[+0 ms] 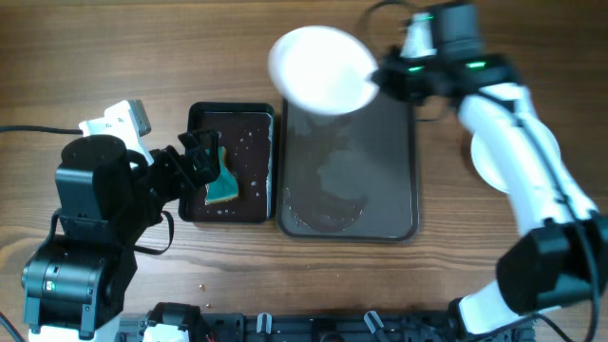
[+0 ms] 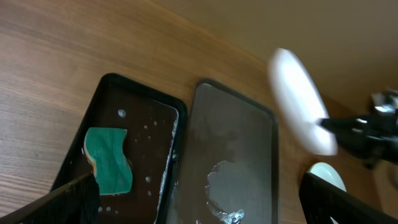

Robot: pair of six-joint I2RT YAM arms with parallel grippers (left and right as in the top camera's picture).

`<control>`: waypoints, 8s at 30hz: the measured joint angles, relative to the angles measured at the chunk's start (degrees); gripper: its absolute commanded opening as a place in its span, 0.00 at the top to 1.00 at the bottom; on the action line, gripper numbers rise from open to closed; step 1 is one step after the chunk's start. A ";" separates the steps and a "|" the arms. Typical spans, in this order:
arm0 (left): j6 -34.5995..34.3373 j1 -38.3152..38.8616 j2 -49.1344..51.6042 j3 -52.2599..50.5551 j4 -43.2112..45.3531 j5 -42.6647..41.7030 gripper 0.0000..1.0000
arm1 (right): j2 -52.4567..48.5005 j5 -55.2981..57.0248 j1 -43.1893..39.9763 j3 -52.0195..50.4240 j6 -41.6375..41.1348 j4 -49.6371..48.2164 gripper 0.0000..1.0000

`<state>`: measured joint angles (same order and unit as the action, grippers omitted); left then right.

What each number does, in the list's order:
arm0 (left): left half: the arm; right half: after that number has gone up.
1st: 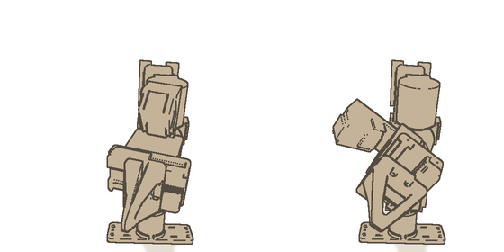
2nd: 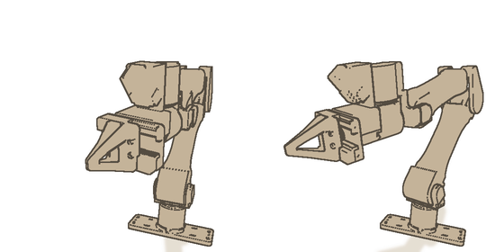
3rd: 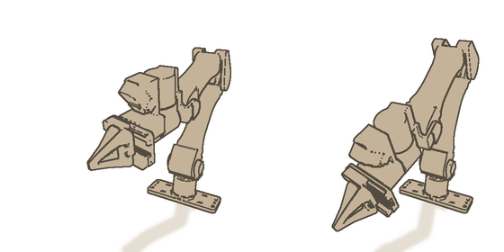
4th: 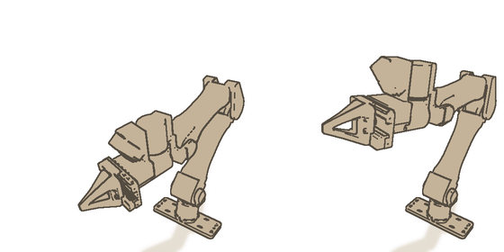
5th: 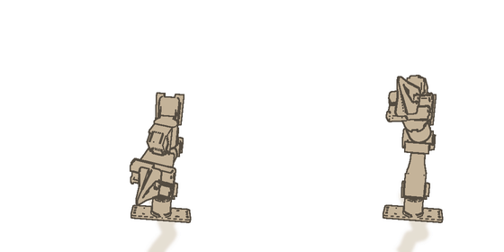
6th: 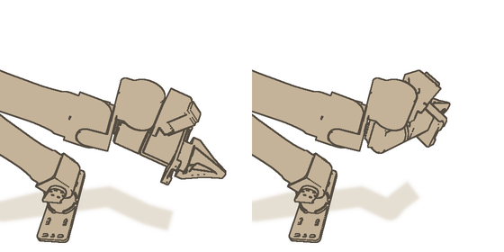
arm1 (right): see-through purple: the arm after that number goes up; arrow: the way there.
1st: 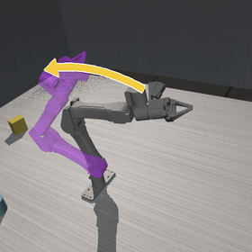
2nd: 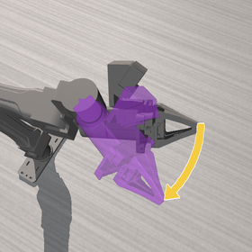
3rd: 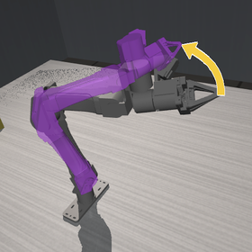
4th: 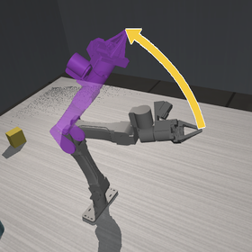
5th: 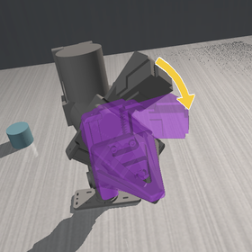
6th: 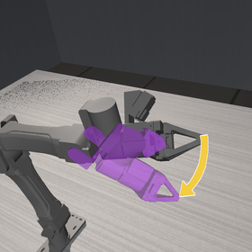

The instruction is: Clean dirty plates on tray and stack at the side

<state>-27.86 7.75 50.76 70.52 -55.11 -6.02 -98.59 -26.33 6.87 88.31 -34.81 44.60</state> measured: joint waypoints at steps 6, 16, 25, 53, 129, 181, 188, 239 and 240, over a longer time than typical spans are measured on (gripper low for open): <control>0.00 0.00 0.00 0.00 0.00 0.00 0.00 | 0.98 -2.23 -21.33 0.02 4.22 7.91 0.96; 0.00 0.00 0.00 0.00 0.00 0.00 0.00 | -0.22 5.05 -47.89 -2.01 13.94 18.97 0.96; 0.00 0.00 0.00 0.00 0.00 0.00 0.00 | -0.37 14.71 -49.70 -16.57 14.36 7.34 0.96; 0.00 0.00 0.00 0.00 0.00 0.02 0.00 | 42.86 3.19 -29.94 -23.21 18.36 12.85 0.96; 0.00 0.00 0.00 0.00 -0.02 0.02 0.00 | 73.57 13.07 0.83 -48.17 34.73 -14.47 0.00; 0.28 0.00 -0.02 0.00 0.09 0.57 0.00 | 97.48 13.99 -3.61 -87.95 29.44 -45.31 0.00; 1.03 -4.98 -6.69 -10.12 13.09 1.40 0.00 | 97.48 13.99 -3.61 -87.95 29.44 -45.35 0.00; 1.07 -8.00 -49.99 -69.57 50.64 3.43 0.00 | 97.66 14.21 -3.63 -87.95 29.44 -45.46 0.00; 1.07 -8.00 -49.99 -69.57 50.64 3.43 0.00 | 97.66 14.19 -3.61 -87.95 29.44 -45.46 0.00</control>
<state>-26.79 -0.25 0.78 0.95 -4.47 -2.59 -0.93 -12.14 3.27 0.36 -5.37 -0.86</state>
